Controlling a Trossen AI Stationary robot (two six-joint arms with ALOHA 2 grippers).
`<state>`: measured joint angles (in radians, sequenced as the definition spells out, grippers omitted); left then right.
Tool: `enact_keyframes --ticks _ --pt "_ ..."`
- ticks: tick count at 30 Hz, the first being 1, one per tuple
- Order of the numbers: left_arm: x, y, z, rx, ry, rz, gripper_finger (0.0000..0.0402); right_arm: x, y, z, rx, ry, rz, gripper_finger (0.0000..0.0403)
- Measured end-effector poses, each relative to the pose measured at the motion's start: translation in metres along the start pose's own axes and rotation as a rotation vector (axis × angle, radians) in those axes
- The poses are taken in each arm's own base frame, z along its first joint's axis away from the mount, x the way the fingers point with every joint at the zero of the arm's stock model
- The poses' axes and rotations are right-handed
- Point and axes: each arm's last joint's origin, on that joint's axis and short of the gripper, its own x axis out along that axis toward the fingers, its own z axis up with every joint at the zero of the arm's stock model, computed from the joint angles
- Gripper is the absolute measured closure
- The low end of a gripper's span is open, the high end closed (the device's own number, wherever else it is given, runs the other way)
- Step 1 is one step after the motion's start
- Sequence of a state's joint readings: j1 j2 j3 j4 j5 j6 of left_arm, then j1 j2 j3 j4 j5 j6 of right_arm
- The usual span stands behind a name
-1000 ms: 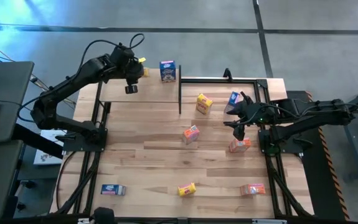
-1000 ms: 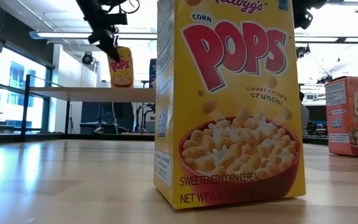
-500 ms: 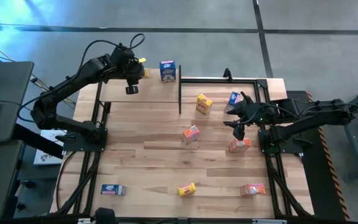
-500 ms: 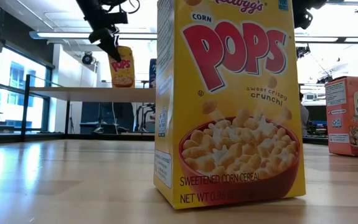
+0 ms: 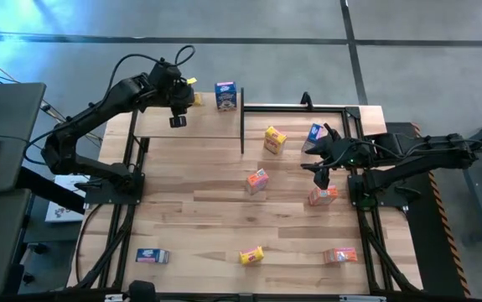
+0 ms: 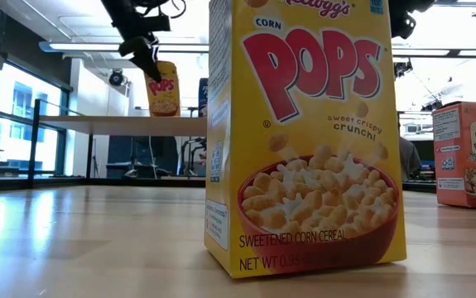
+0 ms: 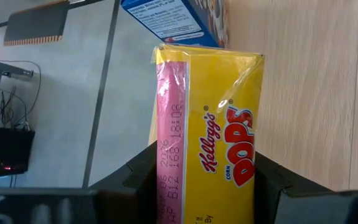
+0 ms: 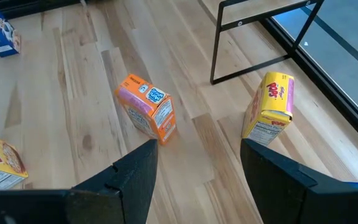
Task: Stack cereal on shelf
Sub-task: Put the middle yellow cereal box on the shelf
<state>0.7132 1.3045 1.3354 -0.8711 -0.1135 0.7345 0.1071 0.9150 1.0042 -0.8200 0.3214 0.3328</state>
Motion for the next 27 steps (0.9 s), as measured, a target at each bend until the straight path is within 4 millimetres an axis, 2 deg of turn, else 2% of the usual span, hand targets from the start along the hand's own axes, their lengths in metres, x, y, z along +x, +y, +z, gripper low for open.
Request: enact_keyframes --ticks 10,19,27 --pt "0.001 0.0 -0.001 0.0 -0.011 -0.028 0.0248 0.0 0.0 0.0 0.0 0.0 0.0 0.018" --pt "0.015 -0.001 0.001 0.01 0.019 -0.055 0.0248 0.0 0.0 0.0 0.0 0.0 0.0 0.018" --pt "0.016 0.002 -0.004 0.01 0.063 -0.04 0.0248 0.0 0.0 0.0 0.0 0.001 -0.001 0.018"
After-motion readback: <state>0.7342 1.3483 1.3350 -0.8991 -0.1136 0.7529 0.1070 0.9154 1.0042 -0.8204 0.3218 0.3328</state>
